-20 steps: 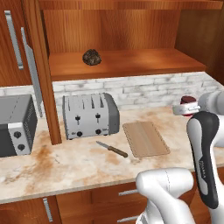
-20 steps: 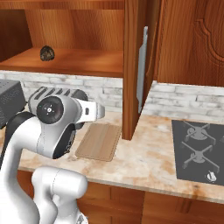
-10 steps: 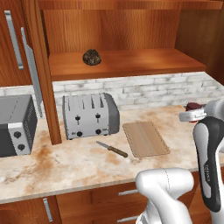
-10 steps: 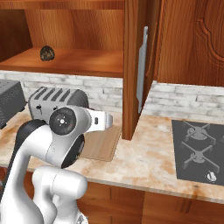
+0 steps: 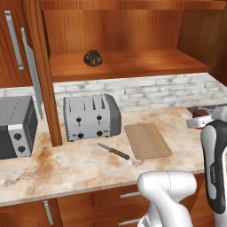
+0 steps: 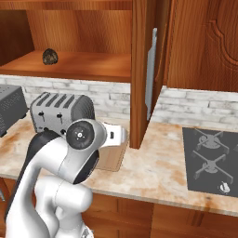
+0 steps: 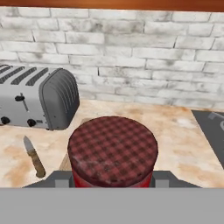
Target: Pick the bread, place it on the cutting board, pick the jam, place it on the counter, and close the cabinet.
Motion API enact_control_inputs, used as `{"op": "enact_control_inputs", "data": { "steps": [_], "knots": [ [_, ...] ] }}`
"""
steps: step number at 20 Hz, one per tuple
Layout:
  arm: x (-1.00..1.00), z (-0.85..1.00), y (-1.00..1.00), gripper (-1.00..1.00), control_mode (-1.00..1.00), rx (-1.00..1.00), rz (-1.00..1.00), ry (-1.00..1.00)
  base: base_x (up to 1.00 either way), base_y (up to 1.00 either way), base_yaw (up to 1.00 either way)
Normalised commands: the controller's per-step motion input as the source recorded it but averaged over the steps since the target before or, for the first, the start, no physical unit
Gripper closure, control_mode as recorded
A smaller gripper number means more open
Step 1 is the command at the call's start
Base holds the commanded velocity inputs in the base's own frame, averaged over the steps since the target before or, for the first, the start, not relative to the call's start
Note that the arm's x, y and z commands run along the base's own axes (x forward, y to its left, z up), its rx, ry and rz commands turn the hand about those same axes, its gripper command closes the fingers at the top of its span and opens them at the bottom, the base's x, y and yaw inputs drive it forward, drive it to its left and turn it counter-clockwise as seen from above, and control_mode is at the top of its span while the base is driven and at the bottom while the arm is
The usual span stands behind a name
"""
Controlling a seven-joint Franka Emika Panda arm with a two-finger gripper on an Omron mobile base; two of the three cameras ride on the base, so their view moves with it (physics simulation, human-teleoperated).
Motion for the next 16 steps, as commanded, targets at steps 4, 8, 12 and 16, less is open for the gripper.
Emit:
{"op": "enact_control_inputs", "data": {
  "steps": [4, 8, 12, 16],
  "knots": [
    [0.00, -0.30, -0.15, 1.00, -1.00, -0.01, 0.00, 0.00, 0.00, 0.00, 0.00],
    [0.00, -0.33, -0.12, 1.00, -1.00, -0.02, 0.00, 0.00, 0.00, 0.00, 0.00],
    [0.00, -0.35, -0.13, 1.00, -1.00, -0.03, 0.00, 0.00, 0.00, 0.00, 0.00],
    [0.00, -0.34, -0.12, 1.00, -1.00, -0.03, 0.00, 0.00, 0.00, 0.00, 0.00]
  ]
}}
